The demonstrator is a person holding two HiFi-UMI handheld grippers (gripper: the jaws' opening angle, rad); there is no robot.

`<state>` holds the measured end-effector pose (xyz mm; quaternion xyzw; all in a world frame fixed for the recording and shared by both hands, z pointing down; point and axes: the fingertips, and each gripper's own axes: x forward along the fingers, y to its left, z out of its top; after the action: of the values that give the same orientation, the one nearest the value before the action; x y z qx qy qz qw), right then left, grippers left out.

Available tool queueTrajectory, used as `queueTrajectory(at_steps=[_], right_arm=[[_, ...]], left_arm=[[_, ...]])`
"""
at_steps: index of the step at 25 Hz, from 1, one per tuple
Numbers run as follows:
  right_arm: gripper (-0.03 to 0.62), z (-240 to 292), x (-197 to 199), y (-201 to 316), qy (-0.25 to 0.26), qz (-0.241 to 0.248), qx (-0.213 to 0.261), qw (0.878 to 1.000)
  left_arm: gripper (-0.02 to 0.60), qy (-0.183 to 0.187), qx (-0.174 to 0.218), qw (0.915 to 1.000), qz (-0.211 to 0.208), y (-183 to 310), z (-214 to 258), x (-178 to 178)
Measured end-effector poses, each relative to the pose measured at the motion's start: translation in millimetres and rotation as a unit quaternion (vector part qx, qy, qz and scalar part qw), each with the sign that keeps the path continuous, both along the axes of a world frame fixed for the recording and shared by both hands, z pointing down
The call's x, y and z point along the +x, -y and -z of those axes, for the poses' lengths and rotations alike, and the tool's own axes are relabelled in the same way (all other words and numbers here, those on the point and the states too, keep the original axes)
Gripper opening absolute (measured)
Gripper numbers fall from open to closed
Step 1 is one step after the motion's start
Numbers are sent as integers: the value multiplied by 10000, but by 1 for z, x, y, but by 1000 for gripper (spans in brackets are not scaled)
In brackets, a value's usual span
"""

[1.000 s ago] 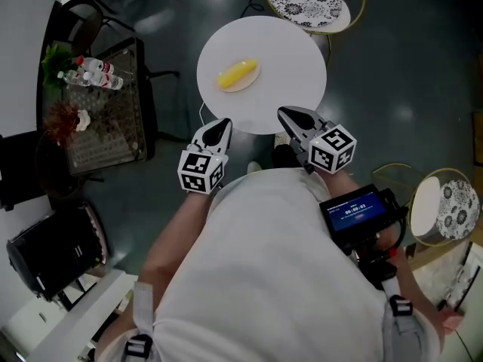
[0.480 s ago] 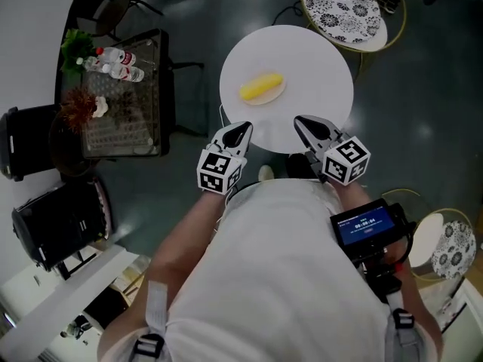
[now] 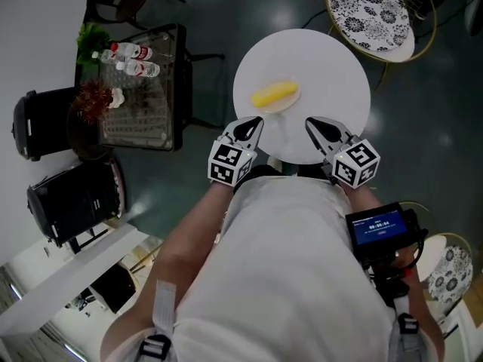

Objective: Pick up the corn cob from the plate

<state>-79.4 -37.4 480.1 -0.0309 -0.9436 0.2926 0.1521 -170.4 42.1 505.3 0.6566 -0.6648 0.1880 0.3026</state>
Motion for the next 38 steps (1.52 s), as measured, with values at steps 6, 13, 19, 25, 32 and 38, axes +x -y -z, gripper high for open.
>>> queueTrajectory(at_steps=[6,13,19,25,32,38], right_arm=[[9,-11,-15,8,-151,-160,-98,9997],[9,-30,-30,17,-444,-857,-175,9952],[9,-47,-60,19,-665,-1420,-255,9873],[9,-56,-91,-5,-950,-1861,-238,9776],[9,-61,-92,-16,-1106,-2427,-326,9632],[9,-66,-79,-19,-1190,-2750,-451,9530]], left_arm=[[14,70,-448,9983,-353,14,-16,-26],[14,-86,-866,9897,-1137,34,-51,-47],[14,-242,-1016,9806,-1658,48,-75,-77],[15,-427,-1076,9671,-2267,39,-90,-100],[68,-491,-1308,9460,-2926,47,-101,-85],[121,-640,-1712,9219,-3415,55,-118,-53]])
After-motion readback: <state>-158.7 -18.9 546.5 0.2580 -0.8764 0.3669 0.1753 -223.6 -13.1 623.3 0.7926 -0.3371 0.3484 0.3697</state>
